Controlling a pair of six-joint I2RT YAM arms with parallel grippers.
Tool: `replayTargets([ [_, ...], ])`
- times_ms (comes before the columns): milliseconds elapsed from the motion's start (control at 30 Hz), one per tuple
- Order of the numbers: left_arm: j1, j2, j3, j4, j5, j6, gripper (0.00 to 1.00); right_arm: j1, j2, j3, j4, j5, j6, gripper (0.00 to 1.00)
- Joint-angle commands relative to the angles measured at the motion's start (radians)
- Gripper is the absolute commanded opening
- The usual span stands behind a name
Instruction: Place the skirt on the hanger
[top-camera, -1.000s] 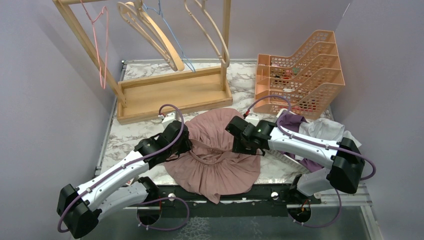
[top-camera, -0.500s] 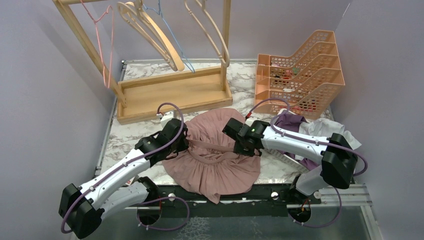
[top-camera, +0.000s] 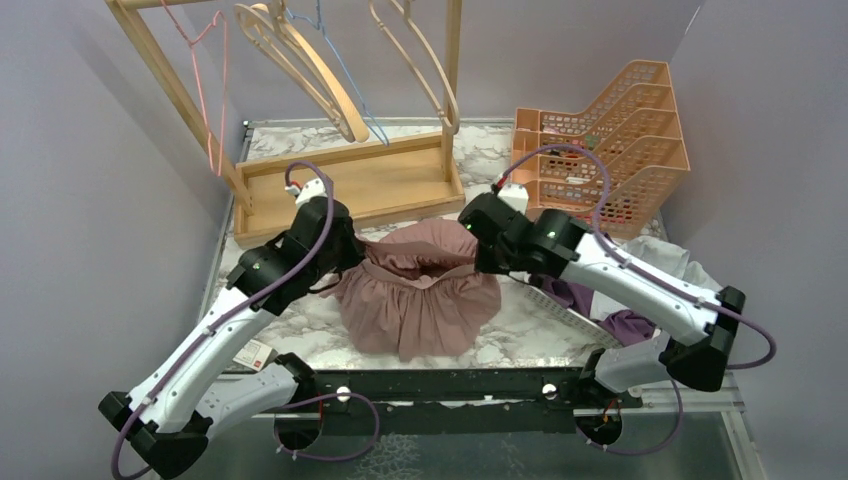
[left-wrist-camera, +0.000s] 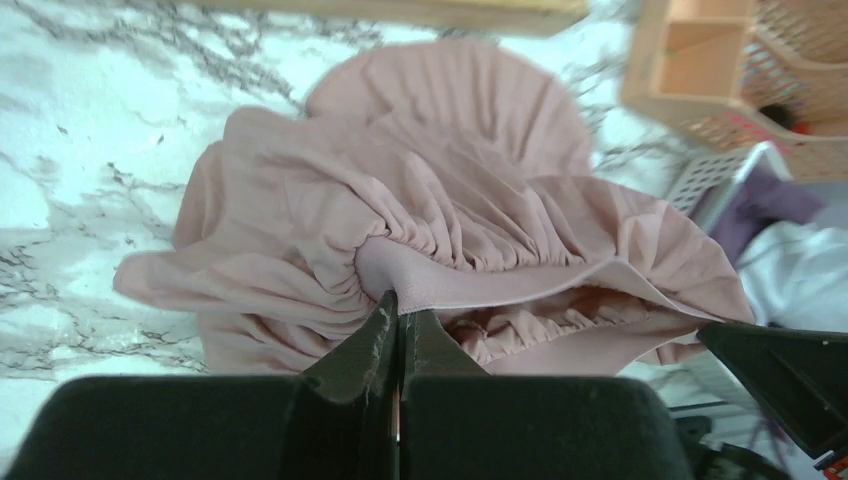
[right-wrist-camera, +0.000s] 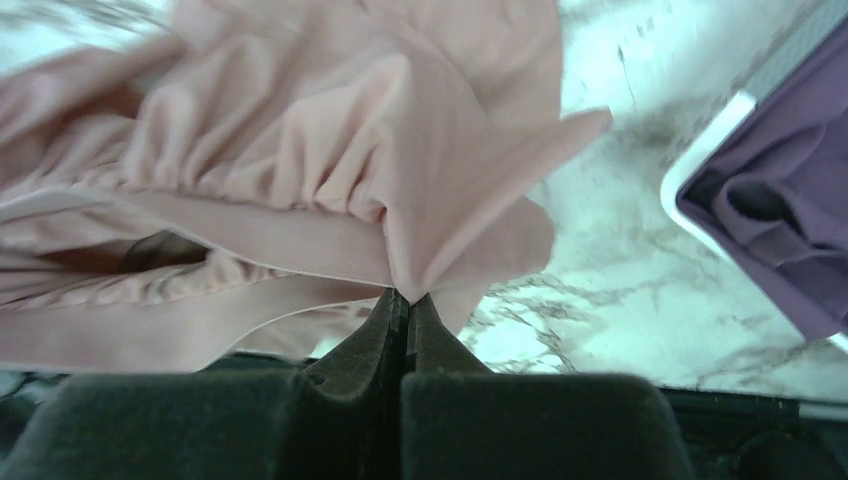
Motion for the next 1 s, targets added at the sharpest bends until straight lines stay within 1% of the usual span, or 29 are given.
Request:
replayTargets([
  [0, 0.01, 0.006, 0.223, -0.142, -0.065, 0.019, 0.0, 0.005, -0.055, 0.214, -0.078, 0.071, -0.181, 0.01],
  [133, 0.011, 0.054, 0.369, -0.213, -0.086, 0.017, 0.0, 0.004, -0.016, 0.368, -0.116, 0.02, -0.218, 0.01],
  [167, 0.011, 0.059, 0.376, -0.222, -0.09, 0.013, 0.0, 0.004, -0.007, 0.377, -0.114, -0.003, -0.216, 0.01],
  [233, 0.011, 0.057, 0.338, -0.227, -0.094, 0.001, 0.0, 0.003, -0.004, 0.337, -0.072, -0.058, -0.209, 0.01],
  [300, 0.011, 0.043, 0.248, -0.214, -0.087, -0.03, 0.0, 0.001, -0.015, 0.238, 0.0, -0.106, -0.2, 0.01],
  [400, 0.013, 0.002, 0.081, -0.142, -0.065, -0.072, 0.0, -0.036, -0.03, 0.068, 0.131, -0.192, -0.198, 0.01],
  [467, 0.018, -0.026, -0.037, -0.052, -0.028, -0.088, 0.0, -0.053, -0.034, -0.055, 0.217, -0.201, -0.209, 0.01],
  [600, 0.042, -0.045, -0.231, 0.134, 0.074, -0.104, 0.0, -0.077, 0.001, -0.203, 0.37, -0.197, -0.236, 0.01],
  [633, 0.053, -0.036, -0.258, 0.172, 0.101, -0.095, 0.0, -0.078, 0.015, -0.22, 0.386, -0.203, -0.235, 0.03],
  [667, 0.062, -0.023, -0.279, 0.201, 0.131, -0.08, 0.0, -0.078, 0.033, -0.224, 0.381, -0.208, -0.229, 0.13],
  [733, 0.079, 0.004, -0.291, 0.206, 0.159, -0.073, 0.0, -0.078, 0.054, -0.215, 0.34, -0.217, -0.201, 0.36],
  [800, 0.086, 0.011, -0.293, 0.206, 0.169, -0.065, 0.0, -0.078, 0.048, -0.21, 0.309, -0.214, -0.183, 0.52],
  [833, 0.089, 0.009, -0.294, 0.205, 0.166, -0.062, 0.0, -0.078, 0.041, -0.206, 0.296, -0.203, -0.176, 0.58],
  [867, 0.093, 0.006, -0.295, 0.204, 0.163, -0.058, 0.02, -0.078, 0.037, -0.199, 0.281, -0.191, -0.172, 0.61],
  [967, 0.11, -0.001, -0.293, 0.2, 0.164, -0.044, 0.09, -0.078, 0.035, -0.167, 0.252, -0.174, -0.181, 0.63],
])
